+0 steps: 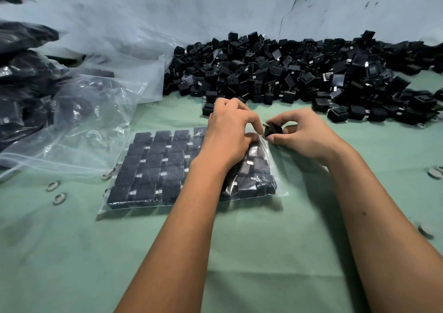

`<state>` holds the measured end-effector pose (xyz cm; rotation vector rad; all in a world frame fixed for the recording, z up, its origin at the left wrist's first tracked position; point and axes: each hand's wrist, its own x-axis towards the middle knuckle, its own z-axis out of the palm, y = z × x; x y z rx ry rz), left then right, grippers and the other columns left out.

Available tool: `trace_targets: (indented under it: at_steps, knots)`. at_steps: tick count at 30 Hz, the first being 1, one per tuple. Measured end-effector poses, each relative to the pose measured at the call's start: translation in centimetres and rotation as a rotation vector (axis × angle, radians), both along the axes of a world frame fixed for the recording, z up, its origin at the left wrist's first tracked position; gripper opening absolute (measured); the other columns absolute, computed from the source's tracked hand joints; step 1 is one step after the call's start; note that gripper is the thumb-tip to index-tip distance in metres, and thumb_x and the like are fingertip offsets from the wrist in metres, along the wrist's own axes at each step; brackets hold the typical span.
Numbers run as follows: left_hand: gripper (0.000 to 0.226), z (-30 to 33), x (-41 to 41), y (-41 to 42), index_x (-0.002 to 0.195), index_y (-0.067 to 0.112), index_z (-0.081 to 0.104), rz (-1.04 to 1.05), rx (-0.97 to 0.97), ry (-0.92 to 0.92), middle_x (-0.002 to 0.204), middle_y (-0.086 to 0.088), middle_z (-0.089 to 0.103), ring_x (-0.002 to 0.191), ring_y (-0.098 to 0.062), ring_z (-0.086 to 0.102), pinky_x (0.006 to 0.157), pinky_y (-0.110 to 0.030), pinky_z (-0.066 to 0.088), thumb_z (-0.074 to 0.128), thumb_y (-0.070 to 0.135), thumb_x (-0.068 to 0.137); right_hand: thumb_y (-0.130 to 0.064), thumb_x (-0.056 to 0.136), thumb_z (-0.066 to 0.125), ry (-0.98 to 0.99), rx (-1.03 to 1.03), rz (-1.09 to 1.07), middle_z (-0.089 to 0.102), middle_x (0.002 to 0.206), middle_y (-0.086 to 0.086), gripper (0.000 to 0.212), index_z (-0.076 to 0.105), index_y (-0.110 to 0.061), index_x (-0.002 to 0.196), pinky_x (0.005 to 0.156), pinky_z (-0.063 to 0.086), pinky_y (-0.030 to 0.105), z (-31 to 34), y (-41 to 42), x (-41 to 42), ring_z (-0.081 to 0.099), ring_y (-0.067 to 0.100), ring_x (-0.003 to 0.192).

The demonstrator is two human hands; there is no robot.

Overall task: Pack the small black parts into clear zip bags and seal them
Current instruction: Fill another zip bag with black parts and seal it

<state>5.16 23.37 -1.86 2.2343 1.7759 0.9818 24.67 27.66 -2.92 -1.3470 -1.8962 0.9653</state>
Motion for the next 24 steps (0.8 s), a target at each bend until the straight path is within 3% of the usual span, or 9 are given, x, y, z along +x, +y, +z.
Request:
trace_targets:
  at_steps: [3, 8, 15, 24]
  knots:
    - [0.016, 0.1, 0.1, 0.0, 0.088, 0.031, 0.08, -0.013, 0.025, 0.004, 0.11, 0.007, 0.059, 0.118, -0.019, 0.042, 0.104, -0.039, 0.04, 0.085, 0.017, 0.081, -0.004, 0.086, 0.079, 0.013, -0.024, 0.055, 0.058, 0.053, -0.012, 0.028, 0.076, -0.024, 0.105, 0.054, 0.045, 0.013, -0.2, 0.1, -0.2, 0.05, 0.004, 0.051]
    - [0.017, 0.2, 0.1, 0.0, 0.09, 0.029, 0.08, -0.01, 0.072, 0.019, 0.11, 0.006, 0.06, 0.115, -0.018, 0.044, 0.101, -0.037, 0.04, 0.083, 0.015, 0.082, -0.005, 0.078, 0.084, 0.005, 0.093, -0.04, 0.071, 0.081, -0.006, 0.026, 0.071, -0.019, 0.096, 0.061, 0.05, 0.025, -0.8, 0.1, -1.2, 0.061, 0.011, 0.062]
    - [0.014, 0.3, 0.2, 0.0, 0.092, 0.027, 0.08, -0.029, 0.088, 0.023, 0.109, 0.005, 0.06, 0.113, -0.017, 0.045, 0.095, -0.024, 0.034, 0.082, 0.016, 0.083, -0.008, 0.075, 0.085, 0.025, 0.233, -0.137, 0.069, 0.08, -0.009, 0.026, 0.07, -0.022, 0.091, 0.059, 0.054, 0.028, -1.2, 0.1, -1.7, 0.066, 0.011, 0.064]
    - [0.016, 0.3, 0.2, 0.0, 0.09, 0.028, 0.079, -0.036, 0.096, 0.009, 0.107, 0.005, 0.06, 0.11, -0.014, 0.045, 0.089, -0.017, 0.028, 0.084, 0.016, 0.082, -0.013, 0.078, 0.087, 0.032, 0.167, -0.052, 0.072, 0.092, -0.004, 0.023, 0.071, -0.02, 0.094, 0.066, 0.055, 0.03, -1.5, 0.2, -2.1, 0.063, 0.012, 0.069]
